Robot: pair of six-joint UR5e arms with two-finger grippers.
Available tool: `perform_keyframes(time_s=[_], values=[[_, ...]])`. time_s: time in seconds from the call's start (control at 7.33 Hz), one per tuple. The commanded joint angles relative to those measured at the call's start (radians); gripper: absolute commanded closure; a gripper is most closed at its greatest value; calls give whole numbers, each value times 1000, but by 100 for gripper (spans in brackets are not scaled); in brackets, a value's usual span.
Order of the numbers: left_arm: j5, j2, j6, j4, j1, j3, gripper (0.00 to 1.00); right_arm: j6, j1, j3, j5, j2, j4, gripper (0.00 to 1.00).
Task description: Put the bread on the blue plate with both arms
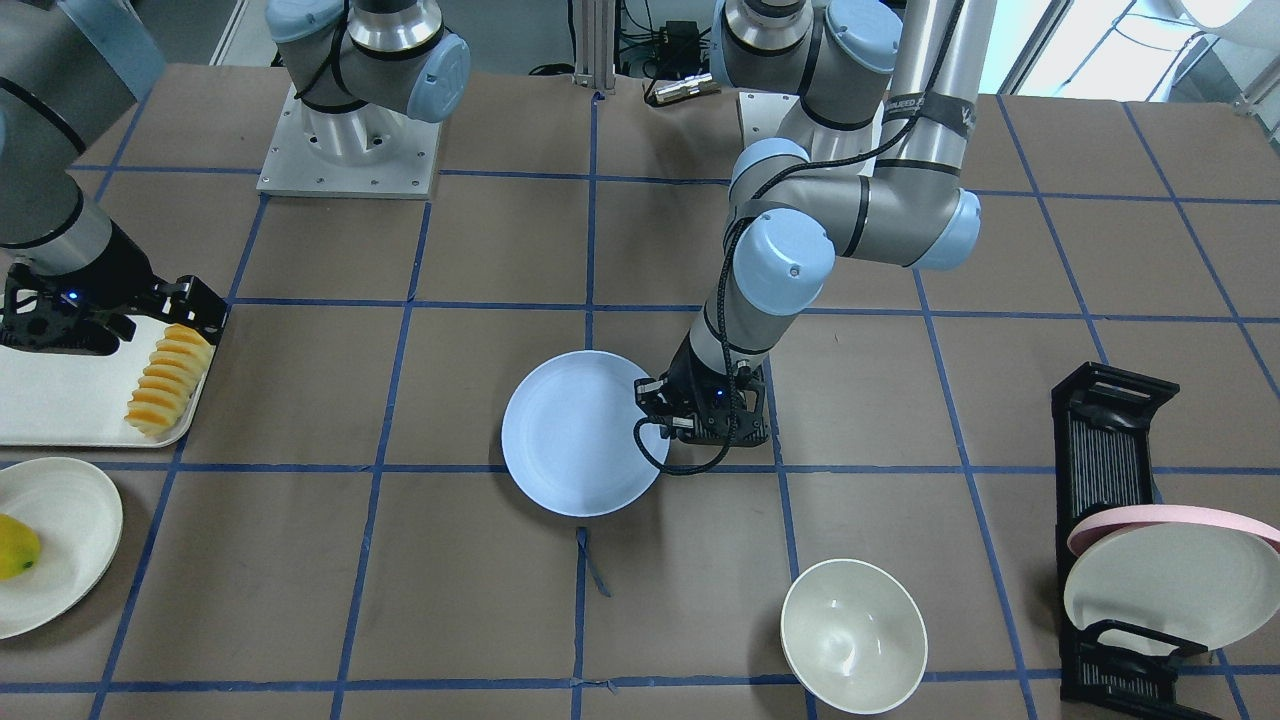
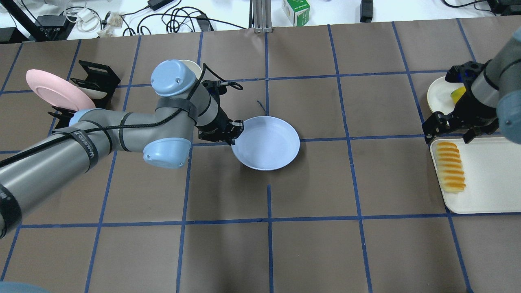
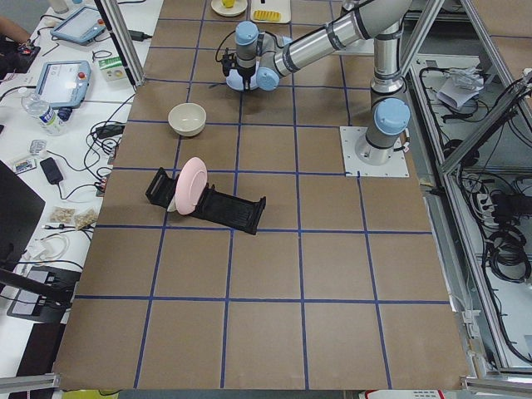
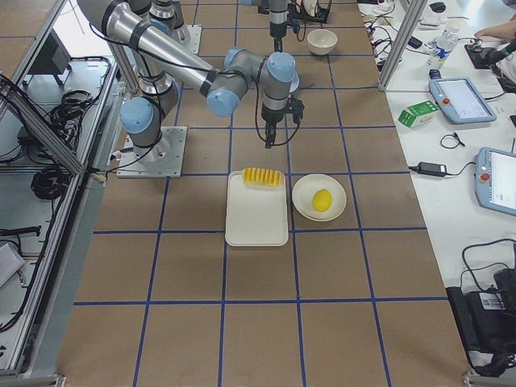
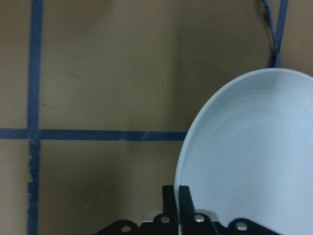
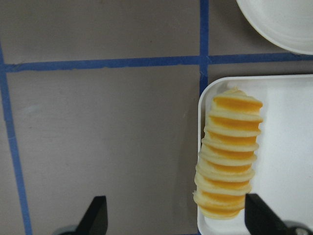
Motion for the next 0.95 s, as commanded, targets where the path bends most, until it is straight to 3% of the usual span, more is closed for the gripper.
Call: perform_keyframes(time_s=[0.0,0.14,0.41,0.55,0.68,0.82], values=[[7,-29,-5,62,-13,-2,51,-26,-110,126,17,29,-197,0],[4,-31,-13,90,-13,-6,1,-33,-126,126,13,88,-257,0],[12,10,-18,49,-13,43,0,-20,-131,127,60,170,-312,0],[8,39,-16,-94,-8,139,0,-26,-131,127,68,179,-335,0],[8,73,-16,-336,-11,266,0,-23,-131,126,69,187,-338,0],[30,119,-13,-596,-13,387,0,-29,-131,126,66,194,-334,7]])
